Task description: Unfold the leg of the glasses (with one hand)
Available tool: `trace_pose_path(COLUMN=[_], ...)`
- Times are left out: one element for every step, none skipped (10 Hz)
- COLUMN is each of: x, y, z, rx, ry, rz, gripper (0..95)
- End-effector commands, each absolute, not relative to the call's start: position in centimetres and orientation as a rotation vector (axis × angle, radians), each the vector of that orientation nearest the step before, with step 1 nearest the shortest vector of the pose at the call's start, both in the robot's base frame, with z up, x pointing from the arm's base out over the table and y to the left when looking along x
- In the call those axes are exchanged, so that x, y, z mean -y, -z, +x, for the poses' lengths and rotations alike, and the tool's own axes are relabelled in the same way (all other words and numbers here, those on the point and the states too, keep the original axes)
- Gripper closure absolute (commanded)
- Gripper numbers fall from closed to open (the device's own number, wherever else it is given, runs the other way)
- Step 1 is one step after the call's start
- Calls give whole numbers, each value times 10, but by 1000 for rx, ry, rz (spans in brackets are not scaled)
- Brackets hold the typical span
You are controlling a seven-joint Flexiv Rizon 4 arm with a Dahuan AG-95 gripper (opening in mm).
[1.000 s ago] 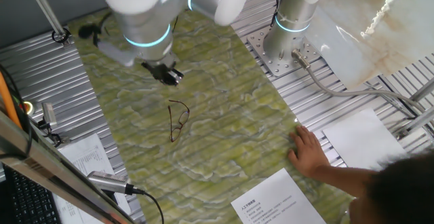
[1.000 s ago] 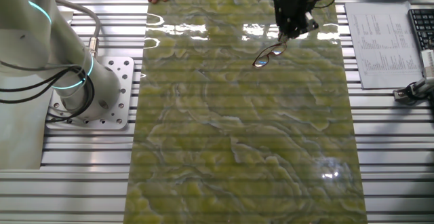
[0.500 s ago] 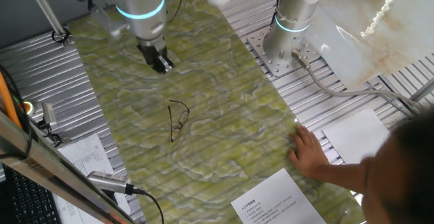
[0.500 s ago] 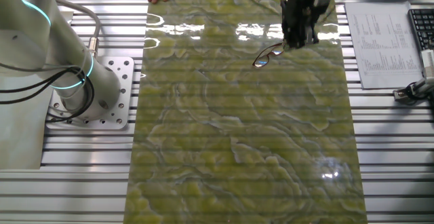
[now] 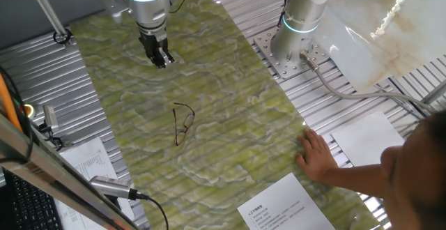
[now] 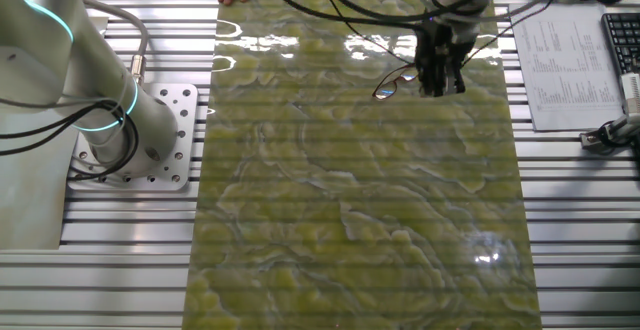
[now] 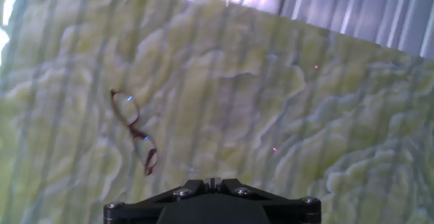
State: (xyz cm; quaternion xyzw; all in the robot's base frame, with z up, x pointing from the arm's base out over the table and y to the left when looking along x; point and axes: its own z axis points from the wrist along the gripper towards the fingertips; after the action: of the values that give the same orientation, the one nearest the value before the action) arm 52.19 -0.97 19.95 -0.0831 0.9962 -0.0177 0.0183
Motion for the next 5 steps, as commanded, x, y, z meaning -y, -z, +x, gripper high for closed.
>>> trace_pose_path(x=[10,10,10,10,12], y=[-200,-199,-199,-197,-194], z=[522,523,523,523,524], rx=[-3095,-3096,-3096,-3109,-3130], ry=[39,39,35,25,8], rz=[-173,-137,-94,-63,-46], gripper=[950,950,950,950,950])
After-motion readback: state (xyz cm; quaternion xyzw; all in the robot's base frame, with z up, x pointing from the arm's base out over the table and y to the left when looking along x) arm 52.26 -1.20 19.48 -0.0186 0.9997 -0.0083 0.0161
